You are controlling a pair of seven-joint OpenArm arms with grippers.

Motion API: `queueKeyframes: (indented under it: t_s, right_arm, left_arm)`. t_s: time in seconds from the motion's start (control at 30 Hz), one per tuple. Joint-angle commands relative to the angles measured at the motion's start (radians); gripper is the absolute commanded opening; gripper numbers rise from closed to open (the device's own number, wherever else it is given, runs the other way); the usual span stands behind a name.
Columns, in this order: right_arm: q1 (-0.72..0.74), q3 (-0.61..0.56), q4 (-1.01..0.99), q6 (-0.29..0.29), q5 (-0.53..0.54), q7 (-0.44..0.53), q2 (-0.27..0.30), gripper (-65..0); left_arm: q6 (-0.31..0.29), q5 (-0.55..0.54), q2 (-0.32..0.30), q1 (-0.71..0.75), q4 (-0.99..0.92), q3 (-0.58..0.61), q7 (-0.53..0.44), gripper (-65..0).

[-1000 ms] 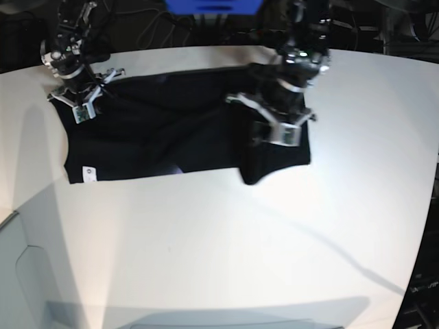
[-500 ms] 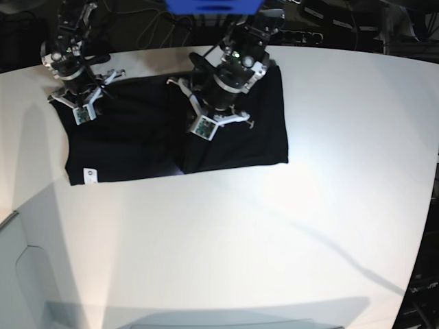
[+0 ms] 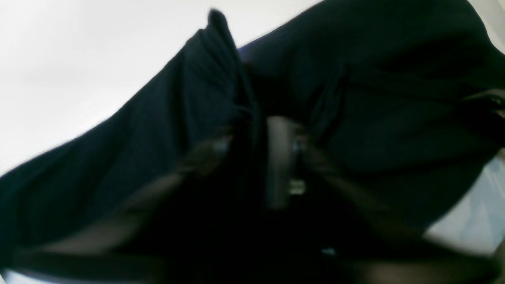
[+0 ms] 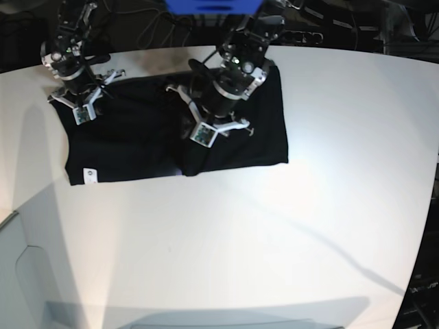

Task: Fold the T-shirt properly
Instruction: 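Fold the strip end held by the left gripper toward the right gripper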

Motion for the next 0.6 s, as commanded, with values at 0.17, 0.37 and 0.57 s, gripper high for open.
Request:
queueKeyframes:
  t_s: [0.17,0.37,0.57]
  right_arm:
    - [-0.004,0.0,0.007,0.003,-0.014,-0.022,0.002,-65.0]
    - [-0.001,0.0,0.007,0.003,-0.014,-0.022,0.002,-65.0]
    - [0.016,0.0,0.007,0.003,-0.014,-0.022,0.001,-65.0]
  left_arm:
    - [-0.008,-0.011,0.009,0.031,0.121,0.01,-0.032,-15.6]
    - [-0.006,-0.015,-0.013,0.095,0.271,-0.081,-0.036,-22.7]
    - [-0.003,-0.152,-0.013,0.12,0.25,-0.38,-0.032,-36.6]
